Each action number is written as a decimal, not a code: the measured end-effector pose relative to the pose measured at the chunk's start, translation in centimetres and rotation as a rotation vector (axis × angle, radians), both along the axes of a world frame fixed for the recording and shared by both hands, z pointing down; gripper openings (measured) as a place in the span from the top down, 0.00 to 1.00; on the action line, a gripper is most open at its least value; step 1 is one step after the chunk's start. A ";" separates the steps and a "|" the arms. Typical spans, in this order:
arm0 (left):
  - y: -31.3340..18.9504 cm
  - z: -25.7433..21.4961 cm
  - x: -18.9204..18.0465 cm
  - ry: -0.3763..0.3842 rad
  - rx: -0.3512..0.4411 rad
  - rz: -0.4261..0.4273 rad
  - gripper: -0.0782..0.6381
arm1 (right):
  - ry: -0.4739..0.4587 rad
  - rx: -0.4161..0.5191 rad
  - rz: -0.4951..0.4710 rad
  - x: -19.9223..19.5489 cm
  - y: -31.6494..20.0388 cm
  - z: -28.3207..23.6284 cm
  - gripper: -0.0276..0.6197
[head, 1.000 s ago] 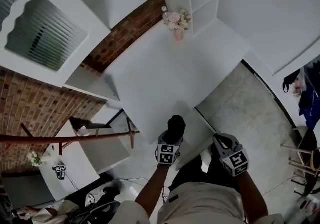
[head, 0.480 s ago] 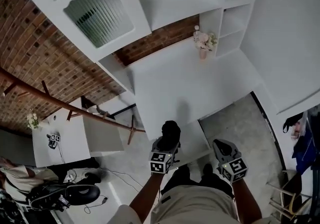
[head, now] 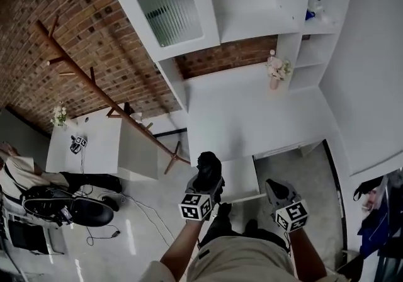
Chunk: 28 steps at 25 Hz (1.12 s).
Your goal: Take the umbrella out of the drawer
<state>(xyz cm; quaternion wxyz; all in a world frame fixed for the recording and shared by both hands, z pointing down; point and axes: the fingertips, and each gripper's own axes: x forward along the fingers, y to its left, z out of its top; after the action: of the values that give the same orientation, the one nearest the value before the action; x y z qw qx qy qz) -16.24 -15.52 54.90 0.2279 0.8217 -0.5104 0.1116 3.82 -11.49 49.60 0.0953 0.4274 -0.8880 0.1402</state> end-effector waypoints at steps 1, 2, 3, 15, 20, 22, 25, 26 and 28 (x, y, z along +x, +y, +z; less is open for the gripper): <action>0.6 -0.7 -0.1 0.001 0.016 -0.015 0.52 | -0.001 0.008 -0.013 0.1 0.3 -0.3 0.91; 1.2 -1.5 -0.3 -0.001 0.033 -0.028 0.52 | -0.002 0.016 -0.025 0.3 0.7 -0.5 0.91; 1.9 -2.1 -0.4 -0.004 0.048 -0.040 0.52 | -0.002 0.021 -0.037 0.4 1.1 -0.7 0.91; 9.4 -7.4 -2.9 0.034 0.163 -0.202 0.52 | -0.020 0.067 -0.187 -1.1 3.5 -2.1 0.91; 11.4 -9.1 -5.4 0.037 0.194 -0.240 0.52 | -0.018 0.094 -0.211 -2.8 3.3 -4.0 0.91; 12.0 -9.4 -6.8 0.030 0.201 -0.252 0.52 | -0.008 0.104 -0.212 -3.5 3.2 -4.5 0.91; 12.8 -9.9 -9.1 0.022 0.208 -0.261 0.52 | 0.006 0.112 -0.202 -4.5 3.2 -5.1 0.91; 13.0 -10.0 -9.8 0.018 0.211 -0.261 0.52 | 0.007 0.114 -0.194 -4.9 3.1 -5.4 0.91; 13.6 -10.5 -11.3 0.009 0.219 -0.261 0.52 | 0.001 0.119 -0.173 -5.6 3.2 -6.0 0.91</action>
<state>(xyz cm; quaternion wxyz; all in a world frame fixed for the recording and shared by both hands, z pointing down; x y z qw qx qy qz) -27.58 -1.93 44.41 0.1517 0.7689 -0.6207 0.0209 -1.73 -8.29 43.62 0.0820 0.3542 -0.9283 0.0784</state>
